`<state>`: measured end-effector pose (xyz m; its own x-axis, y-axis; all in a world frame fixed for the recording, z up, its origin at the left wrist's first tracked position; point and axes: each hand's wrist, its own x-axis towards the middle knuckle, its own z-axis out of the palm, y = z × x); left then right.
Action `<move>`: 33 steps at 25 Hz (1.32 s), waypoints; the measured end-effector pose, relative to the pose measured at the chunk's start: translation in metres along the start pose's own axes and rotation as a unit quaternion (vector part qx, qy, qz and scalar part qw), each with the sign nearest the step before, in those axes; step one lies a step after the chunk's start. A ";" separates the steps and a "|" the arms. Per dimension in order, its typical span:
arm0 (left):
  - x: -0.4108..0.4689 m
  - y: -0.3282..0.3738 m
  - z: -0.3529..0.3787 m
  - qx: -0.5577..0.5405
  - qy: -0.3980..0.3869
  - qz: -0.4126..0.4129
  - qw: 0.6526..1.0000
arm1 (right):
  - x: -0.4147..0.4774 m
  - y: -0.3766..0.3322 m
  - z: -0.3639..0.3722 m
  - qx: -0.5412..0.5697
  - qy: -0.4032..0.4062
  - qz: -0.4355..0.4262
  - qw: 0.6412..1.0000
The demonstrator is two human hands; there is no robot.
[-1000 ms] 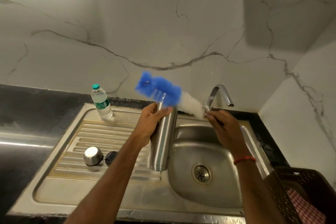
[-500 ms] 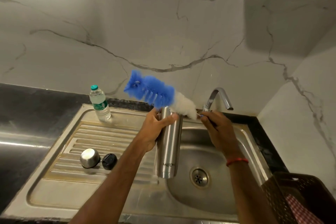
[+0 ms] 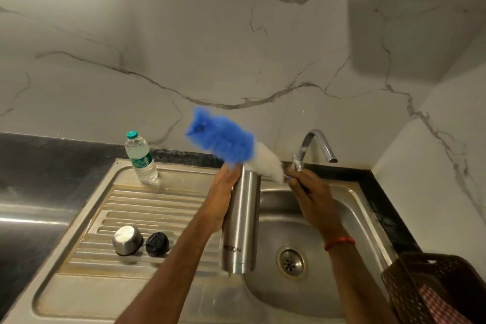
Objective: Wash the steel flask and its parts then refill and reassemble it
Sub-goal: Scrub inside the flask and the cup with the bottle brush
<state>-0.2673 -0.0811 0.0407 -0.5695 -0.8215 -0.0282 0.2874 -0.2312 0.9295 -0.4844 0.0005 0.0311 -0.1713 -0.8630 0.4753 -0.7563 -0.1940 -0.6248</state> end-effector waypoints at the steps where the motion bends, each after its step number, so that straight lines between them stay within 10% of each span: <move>1: -0.001 0.000 -0.005 -0.012 -0.004 -0.001 1.000 | -0.013 0.012 -0.002 0.015 0.007 0.034 0.999; 20: 0.005 0.009 -0.010 -0.028 -0.028 -0.049 0.998 | 0.030 -0.012 -0.001 -0.037 0.003 -0.048 0.998; 25: -0.004 0.006 -0.016 -0.043 -0.044 -0.075 0.995 | -0.006 0.016 -0.014 -0.001 0.028 0.047 0.999; 30: -0.002 0.007 -0.001 -0.083 -0.081 -0.057 0.992 | 0.036 -0.021 -0.004 -0.031 0.024 -0.074 0.997; 33: -0.004 0.005 -0.008 -0.087 -0.070 -0.079 0.991 | 0.004 0.011 -0.015 0.000 0.036 0.036 0.999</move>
<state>-0.2573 -0.0834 0.0419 -0.7157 -0.6905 -0.1054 0.3084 -0.4478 0.8393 -0.5028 0.0020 0.0357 -0.2696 -0.8389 0.4728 -0.7408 -0.1330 -0.6584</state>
